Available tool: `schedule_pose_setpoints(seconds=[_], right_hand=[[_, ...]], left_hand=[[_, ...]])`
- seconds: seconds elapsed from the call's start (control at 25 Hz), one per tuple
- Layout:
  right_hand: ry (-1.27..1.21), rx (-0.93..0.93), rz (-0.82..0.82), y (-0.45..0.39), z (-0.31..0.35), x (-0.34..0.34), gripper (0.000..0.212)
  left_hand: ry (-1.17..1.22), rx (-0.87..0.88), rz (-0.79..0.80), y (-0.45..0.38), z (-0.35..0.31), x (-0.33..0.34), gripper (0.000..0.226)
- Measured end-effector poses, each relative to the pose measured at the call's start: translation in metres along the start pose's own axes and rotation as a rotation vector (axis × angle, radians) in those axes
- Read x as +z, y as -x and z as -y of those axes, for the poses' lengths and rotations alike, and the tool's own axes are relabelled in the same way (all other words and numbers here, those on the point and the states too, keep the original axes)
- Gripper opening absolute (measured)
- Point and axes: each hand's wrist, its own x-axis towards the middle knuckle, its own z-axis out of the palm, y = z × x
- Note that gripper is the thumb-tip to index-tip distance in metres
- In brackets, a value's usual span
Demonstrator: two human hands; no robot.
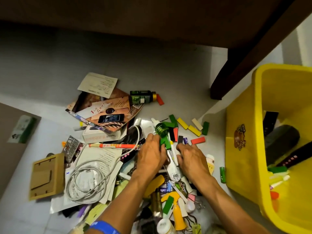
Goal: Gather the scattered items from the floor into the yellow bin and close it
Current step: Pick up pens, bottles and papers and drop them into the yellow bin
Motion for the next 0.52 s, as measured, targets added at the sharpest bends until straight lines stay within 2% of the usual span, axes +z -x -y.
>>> schedule_pose_setpoints(seconds=[0.12, 0.32, 0.44, 0.52], right_hand=[[-0.006, -0.022, 0.042, -0.004, 0.003, 0.001, 0.031], [0.081, -0.059, 0.049, 0.006, 0.0, 0.009, 0.047], [0.169, -0.024, 0.03, 0.011, -0.008, 0.011, 0.045], [-0.043, 0.102, -0.049, 0.017, -0.012, 0.009, 0.034]], left_hand=[[0.159, -0.03, -0.011, 0.001, -0.013, 0.001, 0.01], [0.01, -0.168, 0.088, -0.007, -0.035, 0.009, 0.036], [-0.012, -0.179, 0.072, -0.012, -0.038, 0.01, 0.036], [0.105, -0.222, 0.06, -0.012, -0.03, 0.007, 0.035]])
